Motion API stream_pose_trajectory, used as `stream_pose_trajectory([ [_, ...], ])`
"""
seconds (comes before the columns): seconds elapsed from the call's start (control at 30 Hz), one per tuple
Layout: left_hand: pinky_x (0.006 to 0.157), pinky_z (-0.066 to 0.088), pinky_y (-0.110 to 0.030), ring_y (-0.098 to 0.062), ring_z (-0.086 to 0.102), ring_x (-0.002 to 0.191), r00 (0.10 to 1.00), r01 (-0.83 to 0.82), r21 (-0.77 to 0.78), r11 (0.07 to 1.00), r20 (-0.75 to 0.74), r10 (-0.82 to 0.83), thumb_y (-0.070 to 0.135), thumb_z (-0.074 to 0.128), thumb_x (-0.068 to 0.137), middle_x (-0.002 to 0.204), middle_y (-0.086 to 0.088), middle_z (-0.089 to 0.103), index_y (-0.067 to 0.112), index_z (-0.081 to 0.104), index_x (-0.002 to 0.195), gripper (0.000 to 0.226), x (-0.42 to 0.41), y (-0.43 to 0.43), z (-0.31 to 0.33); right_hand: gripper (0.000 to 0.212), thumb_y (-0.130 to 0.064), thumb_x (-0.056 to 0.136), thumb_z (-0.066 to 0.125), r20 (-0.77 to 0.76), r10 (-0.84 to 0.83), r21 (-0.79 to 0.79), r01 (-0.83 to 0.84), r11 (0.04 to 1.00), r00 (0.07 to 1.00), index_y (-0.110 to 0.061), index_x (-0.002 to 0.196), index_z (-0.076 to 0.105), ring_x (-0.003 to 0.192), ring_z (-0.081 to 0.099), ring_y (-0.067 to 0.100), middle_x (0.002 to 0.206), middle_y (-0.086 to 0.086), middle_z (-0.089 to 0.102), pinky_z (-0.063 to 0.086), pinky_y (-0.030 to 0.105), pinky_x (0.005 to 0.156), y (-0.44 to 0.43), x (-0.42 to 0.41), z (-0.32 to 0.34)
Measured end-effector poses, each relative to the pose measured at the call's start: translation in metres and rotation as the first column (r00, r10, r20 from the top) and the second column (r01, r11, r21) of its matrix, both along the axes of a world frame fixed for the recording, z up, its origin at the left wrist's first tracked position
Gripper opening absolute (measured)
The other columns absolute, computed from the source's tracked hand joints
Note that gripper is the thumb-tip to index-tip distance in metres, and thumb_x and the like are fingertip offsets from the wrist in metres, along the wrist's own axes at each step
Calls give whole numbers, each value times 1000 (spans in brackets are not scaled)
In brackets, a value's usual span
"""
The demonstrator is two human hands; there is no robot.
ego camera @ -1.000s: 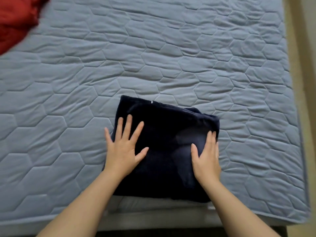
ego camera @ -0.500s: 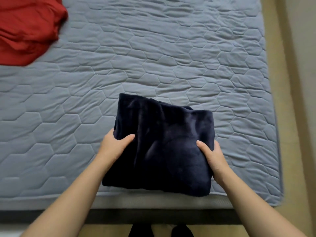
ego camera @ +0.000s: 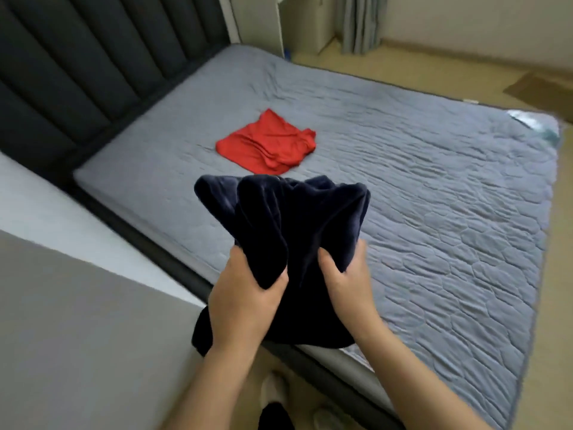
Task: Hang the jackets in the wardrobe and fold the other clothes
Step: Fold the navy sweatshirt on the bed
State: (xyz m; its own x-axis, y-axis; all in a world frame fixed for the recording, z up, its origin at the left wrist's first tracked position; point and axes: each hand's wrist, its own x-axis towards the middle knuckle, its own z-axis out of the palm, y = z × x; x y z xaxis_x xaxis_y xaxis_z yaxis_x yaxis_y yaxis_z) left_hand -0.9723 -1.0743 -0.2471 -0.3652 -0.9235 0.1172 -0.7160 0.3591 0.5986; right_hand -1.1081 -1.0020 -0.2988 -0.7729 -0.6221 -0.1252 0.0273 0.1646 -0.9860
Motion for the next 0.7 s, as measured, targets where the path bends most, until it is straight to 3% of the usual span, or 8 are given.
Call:
stream_pose_trajectory([
  [0.07,65,55,-35,-10,63,79,991,-121,-56,991,-65,118,72,49,70,85,16,62,34,42,101,50,46,15,44,46,-56,72,55,-66,119,-51,-123,991,991,-40,113,42,91,54,-18,98,-43,53,42,16,74,-8,34,45],
  [0.17,59,52,-28,-12,63,75,945,-309,-153,939,-156,286,62,55,73,84,13,62,28,45,100,45,123,38,103,43,-57,68,55,-143,305,-135,-324,936,942,-38,105,43,84,56,-11,92,-30,57,42,24,74,-26,100,109],
  [0.27,52,43,-20,-9,58,67,849,-524,-256,813,-238,472,57,57,74,79,12,60,26,44,97,40,209,73,160,40,-56,69,56,-234,508,-246,-556,794,829,-36,102,44,87,56,-12,92,-34,56,41,10,70,-33,184,175],
  [0.37,50,39,-17,-2,54,63,707,-707,-333,624,-352,614,57,57,73,75,13,58,28,41,92,38,297,131,210,31,-54,72,56,-318,681,-351,-749,561,659,-46,98,42,89,56,-16,97,-39,55,44,5,67,-14,281,238],
  [0.47,53,40,-13,2,57,69,562,-821,-399,409,-440,700,59,57,73,78,16,58,30,42,92,37,382,211,250,29,-53,72,57,-395,791,-409,-861,303,467,-50,98,43,90,59,-13,98,-36,58,46,11,65,28,382,290],
  [0.63,58,46,-7,10,56,86,349,-879,-468,86,-510,786,65,54,71,89,25,59,39,42,96,38,519,383,313,39,-43,78,61,-500,849,-511,-849,-131,170,-30,110,45,89,59,-13,94,-35,59,44,3,65,143,558,369],
  [0.7,56,43,-7,12,56,84,223,-859,-502,-103,-548,806,66,53,70,86,25,58,40,41,93,37,564,460,336,40,-43,79,62,-530,845,-544,-793,-276,69,-29,112,45,90,59,-15,94,-37,58,44,2,66,209,626,393],
])
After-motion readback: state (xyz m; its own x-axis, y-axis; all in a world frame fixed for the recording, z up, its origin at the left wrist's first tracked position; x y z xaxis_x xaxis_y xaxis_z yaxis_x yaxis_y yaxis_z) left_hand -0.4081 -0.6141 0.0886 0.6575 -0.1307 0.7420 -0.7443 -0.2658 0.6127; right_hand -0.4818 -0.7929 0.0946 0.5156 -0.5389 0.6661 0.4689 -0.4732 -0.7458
